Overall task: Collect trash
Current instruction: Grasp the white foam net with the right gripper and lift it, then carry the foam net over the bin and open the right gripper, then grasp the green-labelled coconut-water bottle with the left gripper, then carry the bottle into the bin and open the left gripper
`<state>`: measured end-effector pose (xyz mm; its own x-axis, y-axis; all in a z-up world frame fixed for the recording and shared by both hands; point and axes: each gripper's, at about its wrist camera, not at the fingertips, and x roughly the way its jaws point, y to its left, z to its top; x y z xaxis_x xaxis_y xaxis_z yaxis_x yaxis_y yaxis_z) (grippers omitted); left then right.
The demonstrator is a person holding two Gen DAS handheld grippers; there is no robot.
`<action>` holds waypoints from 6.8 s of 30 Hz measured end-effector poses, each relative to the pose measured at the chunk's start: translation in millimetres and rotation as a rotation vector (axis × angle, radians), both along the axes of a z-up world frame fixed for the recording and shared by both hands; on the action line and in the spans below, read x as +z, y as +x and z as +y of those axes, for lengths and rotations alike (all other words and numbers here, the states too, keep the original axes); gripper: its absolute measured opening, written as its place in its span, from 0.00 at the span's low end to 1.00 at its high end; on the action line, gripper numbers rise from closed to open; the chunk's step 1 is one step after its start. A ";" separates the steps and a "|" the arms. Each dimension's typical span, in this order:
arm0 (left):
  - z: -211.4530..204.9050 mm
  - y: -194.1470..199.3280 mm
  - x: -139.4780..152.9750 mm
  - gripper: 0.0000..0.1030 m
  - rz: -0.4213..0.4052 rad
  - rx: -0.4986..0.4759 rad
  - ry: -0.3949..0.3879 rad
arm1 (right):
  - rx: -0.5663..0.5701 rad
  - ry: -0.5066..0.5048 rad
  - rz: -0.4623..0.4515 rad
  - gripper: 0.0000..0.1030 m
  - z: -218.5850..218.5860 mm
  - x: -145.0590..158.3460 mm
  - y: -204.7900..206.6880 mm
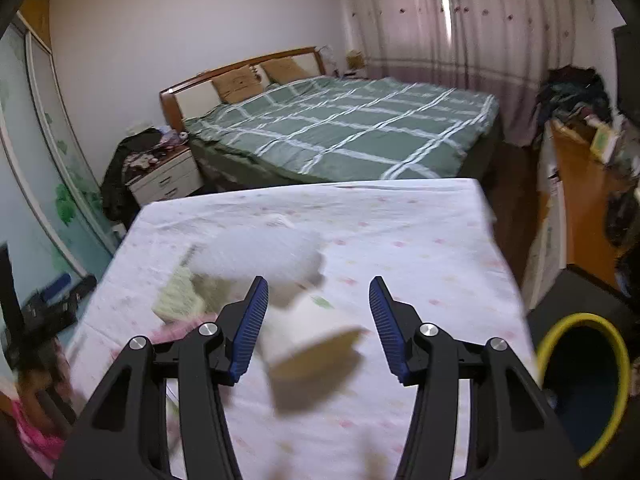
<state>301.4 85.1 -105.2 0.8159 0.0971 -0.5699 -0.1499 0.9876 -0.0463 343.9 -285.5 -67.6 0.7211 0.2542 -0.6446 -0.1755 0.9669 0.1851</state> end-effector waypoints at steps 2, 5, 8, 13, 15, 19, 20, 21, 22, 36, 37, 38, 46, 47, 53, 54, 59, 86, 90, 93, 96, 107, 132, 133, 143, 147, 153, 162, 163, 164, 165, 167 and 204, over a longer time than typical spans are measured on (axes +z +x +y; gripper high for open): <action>-0.6 -2.4 0.1 0.95 -0.009 0.003 -0.004 | 0.005 0.026 0.025 0.49 10.1 -2.3 19.8; -7.6 -4.0 0.0 0.95 -0.014 0.001 0.019 | 0.002 0.050 0.070 0.49 20.0 -11.0 41.5; -13.8 -4.2 -1.9 0.95 -0.005 -0.016 0.025 | -0.018 0.083 0.131 0.49 22.8 -25.9 59.1; -21.6 -7.6 0.8 0.95 -0.014 -0.033 0.044 | -0.028 0.136 0.192 0.49 23.2 -41.9 69.6; -21.9 -7.7 1.1 0.95 -0.017 -0.034 0.047 | -0.026 0.155 0.201 0.49 22.3 -43.9 72.3; -21.4 -7.7 1.6 0.95 -0.017 -0.032 0.043 | -0.015 0.166 0.190 0.41 26.5 -44.7 71.8; -22.1 -7.7 1.4 0.95 -0.018 -0.032 0.042 | -0.009 0.170 0.187 0.31 27.1 -44.3 70.9; -21.7 -7.5 1.3 0.95 -0.018 -0.032 0.041 | -0.005 0.172 0.182 0.31 27.6 -43.9 70.4; -21.6 -7.6 1.3 0.95 -0.017 -0.032 0.041 | -0.004 0.174 0.172 0.26 28.1 -42.3 68.3; -23.9 -10.5 0.8 0.95 -0.019 -0.041 0.040 | 0.062 0.247 0.004 0.13 25.6 14.7 21.3; -23.7 -10.3 0.8 0.95 -0.019 -0.041 0.039 | 0.062 0.250 -0.010 0.13 23.5 19.1 16.7; -24.4 -10.8 0.8 0.95 -0.020 -0.041 0.037 | 0.058 0.252 -0.029 0.13 20.0 24.7 10.7; -25.4 -12.1 1.4 0.95 -0.021 -0.043 0.032 | -0.074 0.173 -0.134 0.13 -28.0 40.1 -31.3; -25.4 -12.4 1.4 0.95 -0.021 -0.046 0.028 | -0.094 0.169 -0.136 0.13 -36.6 38.2 -36.2; -24.0 -12.6 2.0 0.95 -0.021 -0.057 0.003 | -0.346 0.119 -0.112 0.13 -129.3 6.9 -86.2; -24.8 -13.0 2.3 0.95 -0.023 -0.060 0.001 | -0.384 0.109 -0.099 0.13 -143.4 1.3 -91.8; -26.5 -13.0 2.6 0.95 -0.026 -0.064 0.003 | -0.602 0.085 -0.020 0.13 -224.9 -34.1 -119.6; -39.4 -12.6 1.1 0.95 -0.002 -0.101 0.015 | -0.758 -0.014 0.115 0.30 -279.6 -91.6 -122.6; -51.2 -26.6 11.2 0.95 -0.005 -0.148 -0.008 | -0.744 -0.007 0.101 0.33 -278.6 -85.1 -127.9; -65.7 -45.7 18.3 0.95 0.006 -0.206 -0.014 | -0.738 -0.002 0.087 0.33 -278.0 -78.2 -131.7; -81.6 -65.4 23.3 0.95 0.029 -0.262 -0.006 | -0.724 0.006 0.072 0.36 -276.4 -72.5 -136.9; -138.1 -111.8 7.2 0.95 0.235 -0.451 0.049 | -0.682 0.038 0.039 0.38 -269.6 -61.6 -150.4; -170.1 -64.2 -46.2 0.50 0.563 -0.535 0.149 | -0.638 0.115 0.044 0.38 -276.1 -70.5 -154.8; -173.4 -66.0 -46.3 0.50 0.563 -0.538 0.151 | -0.636 0.118 0.045 0.38 -276.1 -70.9 -154.7; -218.0 -83.8 -36.2 0.50 0.530 -0.652 0.129 | -0.630 0.140 0.023 0.38 -280.2 -65.1 -162.9; -245.8 -82.9 -28.3 0.50 0.504 -0.705 0.125 | -0.636 0.147 0.009 0.38 -285.0 -62.2 -169.8; -295.3 -76.9 -19.1 0.50 0.471 -0.789 0.129 | -0.646 0.157 -0.013 0.38 -292.9 -59.2 -179.6; -387.1 -60.3 3.1 0.50 0.410 -0.932 0.137 | -0.667 0.113 -0.054 0.38 -307.4 -47.2 -198.1; -398.6 -57.1 5.2 0.50 0.403 -0.949 0.139 | -0.670 0.102 -0.053 0.38 -309.2 -47.3 -200.4; -410.2 -53.6 7.2 0.50 0.399 -0.964 0.140 | -0.673 0.093 -0.051 0.38 -311.3 -47.3 -202.6; -425.9 -49.6 8.9 0.50 0.396 -0.983 0.142 | -0.678 0.083 -0.047 0.38 -313.7 -48.3 -205.3; -452.1 -43.6 9.7 0.50 0.396 -1.016 0.146 | -0.683 0.074 -0.038 0.38 -318.4 -51.4 -211.4; -360.9 -23.8 73.2 0.93 -0.002 -0.748 -0.052 | -0.611 -0.012 0.011 0.46 -289.6 -47.1 -214.3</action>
<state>277.5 -275.8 -32.0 0.6547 -0.5111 -0.5570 0.5609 0.8224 -0.0953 129.6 -575.1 -114.7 0.7274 -0.2103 -0.6532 0.4134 0.8941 0.1725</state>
